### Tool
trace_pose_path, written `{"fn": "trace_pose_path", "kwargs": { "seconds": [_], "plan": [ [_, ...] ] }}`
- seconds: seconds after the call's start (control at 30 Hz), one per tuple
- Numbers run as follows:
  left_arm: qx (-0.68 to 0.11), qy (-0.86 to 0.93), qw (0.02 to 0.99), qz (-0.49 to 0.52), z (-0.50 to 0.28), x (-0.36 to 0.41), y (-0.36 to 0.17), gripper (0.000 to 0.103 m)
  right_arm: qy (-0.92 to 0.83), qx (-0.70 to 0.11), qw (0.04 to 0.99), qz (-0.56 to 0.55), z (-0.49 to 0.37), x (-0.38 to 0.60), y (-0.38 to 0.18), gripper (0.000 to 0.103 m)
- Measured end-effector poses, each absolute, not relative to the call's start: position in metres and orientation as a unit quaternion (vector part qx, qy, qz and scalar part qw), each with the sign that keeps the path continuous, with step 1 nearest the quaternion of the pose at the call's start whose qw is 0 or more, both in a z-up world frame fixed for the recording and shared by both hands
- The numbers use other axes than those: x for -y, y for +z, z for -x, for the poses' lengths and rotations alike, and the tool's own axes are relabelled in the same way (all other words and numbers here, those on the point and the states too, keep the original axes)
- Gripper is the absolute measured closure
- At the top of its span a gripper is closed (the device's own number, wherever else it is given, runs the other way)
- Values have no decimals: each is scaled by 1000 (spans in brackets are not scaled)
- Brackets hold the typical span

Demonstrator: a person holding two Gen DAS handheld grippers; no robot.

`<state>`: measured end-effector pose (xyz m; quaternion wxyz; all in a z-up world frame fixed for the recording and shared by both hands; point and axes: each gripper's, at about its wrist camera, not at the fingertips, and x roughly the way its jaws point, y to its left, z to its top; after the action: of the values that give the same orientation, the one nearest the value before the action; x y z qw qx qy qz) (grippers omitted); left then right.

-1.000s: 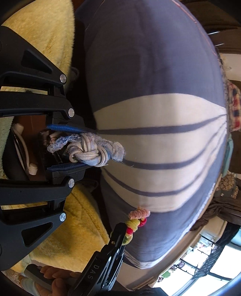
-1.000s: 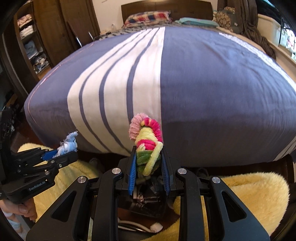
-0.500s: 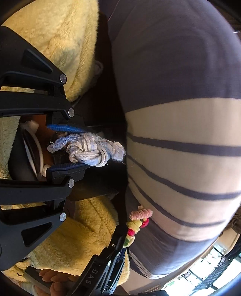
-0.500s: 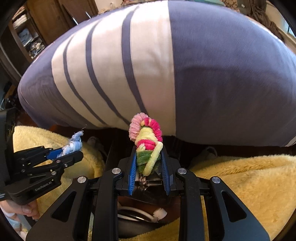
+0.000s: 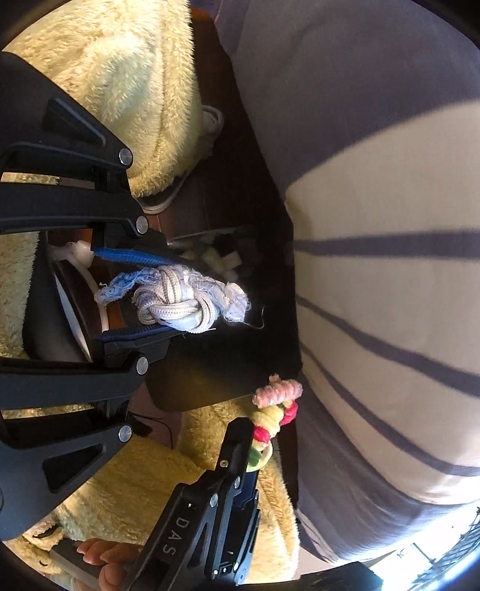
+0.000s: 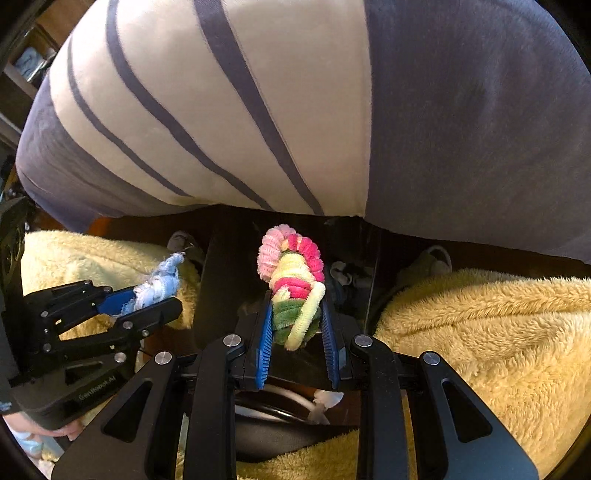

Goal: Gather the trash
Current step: 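Open both tools to drop the two toys into the bin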

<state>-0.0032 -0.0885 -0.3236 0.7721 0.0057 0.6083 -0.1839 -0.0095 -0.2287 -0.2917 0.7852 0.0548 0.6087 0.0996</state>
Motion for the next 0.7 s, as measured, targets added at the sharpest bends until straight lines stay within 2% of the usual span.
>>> {"fn": "trace_pose_path", "kwargs": {
  "seconds": [0.2,0.3,0.47,0.53,0.57,0.6,0.67,0.7],
  "plan": [
    [-613,-185,768,4,-4,89,-326,73,107,-603,787,-71,6,236,-288,76],
    [-614,-180,768,9,-5,86,-329,67,107,-601,789,-74,7,238,-286,75],
    [-605,-167,779,12,-4,81,-318,46,94,-583,802,-83,8,243,-275,68],
    [-598,-162,785,11,-3,79,-313,37,90,-572,810,-88,9,247,-267,51],
    [-593,-160,789,11,-2,78,-308,33,88,-564,816,-90,10,249,-261,47],
    [-586,-157,795,12,-1,77,-301,30,86,-559,820,-92,11,250,-257,39],
    [-572,-153,806,15,0,73,-289,18,83,-544,830,-96,14,253,-246,27],
    [-562,-150,813,17,0,71,-281,16,82,-535,835,-98,14,255,-239,20]
  ]
}}
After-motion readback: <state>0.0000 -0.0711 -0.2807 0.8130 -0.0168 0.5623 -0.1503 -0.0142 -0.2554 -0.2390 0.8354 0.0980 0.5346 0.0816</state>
